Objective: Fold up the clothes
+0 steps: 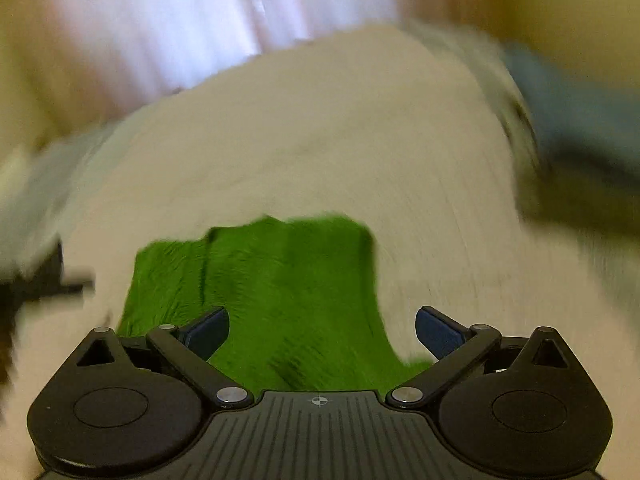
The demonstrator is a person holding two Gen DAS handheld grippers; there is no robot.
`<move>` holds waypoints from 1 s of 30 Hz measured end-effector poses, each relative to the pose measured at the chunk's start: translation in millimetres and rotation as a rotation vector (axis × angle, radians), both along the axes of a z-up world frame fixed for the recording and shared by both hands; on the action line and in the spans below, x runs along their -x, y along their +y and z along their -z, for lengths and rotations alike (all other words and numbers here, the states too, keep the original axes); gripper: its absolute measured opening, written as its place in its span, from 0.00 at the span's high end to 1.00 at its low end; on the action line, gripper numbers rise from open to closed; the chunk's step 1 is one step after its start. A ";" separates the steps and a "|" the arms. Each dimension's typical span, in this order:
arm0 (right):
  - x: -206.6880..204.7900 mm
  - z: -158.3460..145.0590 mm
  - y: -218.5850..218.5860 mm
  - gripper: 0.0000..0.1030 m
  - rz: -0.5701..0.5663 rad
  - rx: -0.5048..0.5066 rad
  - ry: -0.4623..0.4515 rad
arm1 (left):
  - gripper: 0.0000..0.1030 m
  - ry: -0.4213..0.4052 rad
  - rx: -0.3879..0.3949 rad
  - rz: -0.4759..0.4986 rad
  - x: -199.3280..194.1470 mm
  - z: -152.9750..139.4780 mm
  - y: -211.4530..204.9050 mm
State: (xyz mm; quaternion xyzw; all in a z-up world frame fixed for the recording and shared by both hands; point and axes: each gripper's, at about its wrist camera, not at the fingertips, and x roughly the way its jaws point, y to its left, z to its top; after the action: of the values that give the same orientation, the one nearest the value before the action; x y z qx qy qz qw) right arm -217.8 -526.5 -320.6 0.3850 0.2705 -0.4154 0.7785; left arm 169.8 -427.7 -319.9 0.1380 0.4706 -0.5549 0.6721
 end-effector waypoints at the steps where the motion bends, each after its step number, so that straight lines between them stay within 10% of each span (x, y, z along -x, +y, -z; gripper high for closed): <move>1: 14.4 9.1 -12.0 0.25 0.047 -0.063 -0.038 | 0.58 0.023 -0.027 -0.015 -6.3 8.8 3.7; 6: 8.4 21.6 -60.1 0.55 0.045 -0.102 -0.107 | 0.58 0.079 -0.056 -0.046 -12.0 33.9 16.0; 15: -51.7 51.4 -93.9 0.56 -0.083 -0.037 0.022 | 0.58 0.036 -0.045 -0.001 -8.6 33.2 13.7; 17: -57.7 56.7 -99.1 0.99 -0.098 -0.032 0.026 | 0.58 0.032 -0.055 -0.008 -13.9 32.9 24.5; 22: -52.4 43.0 -109.7 1.00 -0.059 0.116 0.119 | 0.59 0.013 -0.080 -0.017 -24.2 33.1 53.5; 27: -25.1 55.9 -114.7 0.91 0.054 0.020 0.243 | 0.59 0.032 -0.111 -0.014 -21.6 35.1 79.5; 28: -19.1 53.2 -107.5 0.80 0.074 0.026 0.264 | 0.59 0.055 -0.111 -0.014 -19.2 35.9 83.8; 29: -8.4 45.7 -93.1 0.40 0.106 0.043 0.263 | 0.57 0.085 -0.105 -0.013 -16.4 36.3 88.1; 30: 1.5 38.6 -78.8 0.21 0.137 0.061 0.243 | 0.55 0.115 -0.101 -0.014 -13.2 37.5 91.4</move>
State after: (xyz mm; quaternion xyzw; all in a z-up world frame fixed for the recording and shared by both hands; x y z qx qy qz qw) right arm -219.3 -605.3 -359.3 0.3254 0.3233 -0.5192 0.7211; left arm 183.0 -336.2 -357.4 0.1363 0.5369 -0.5328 0.6398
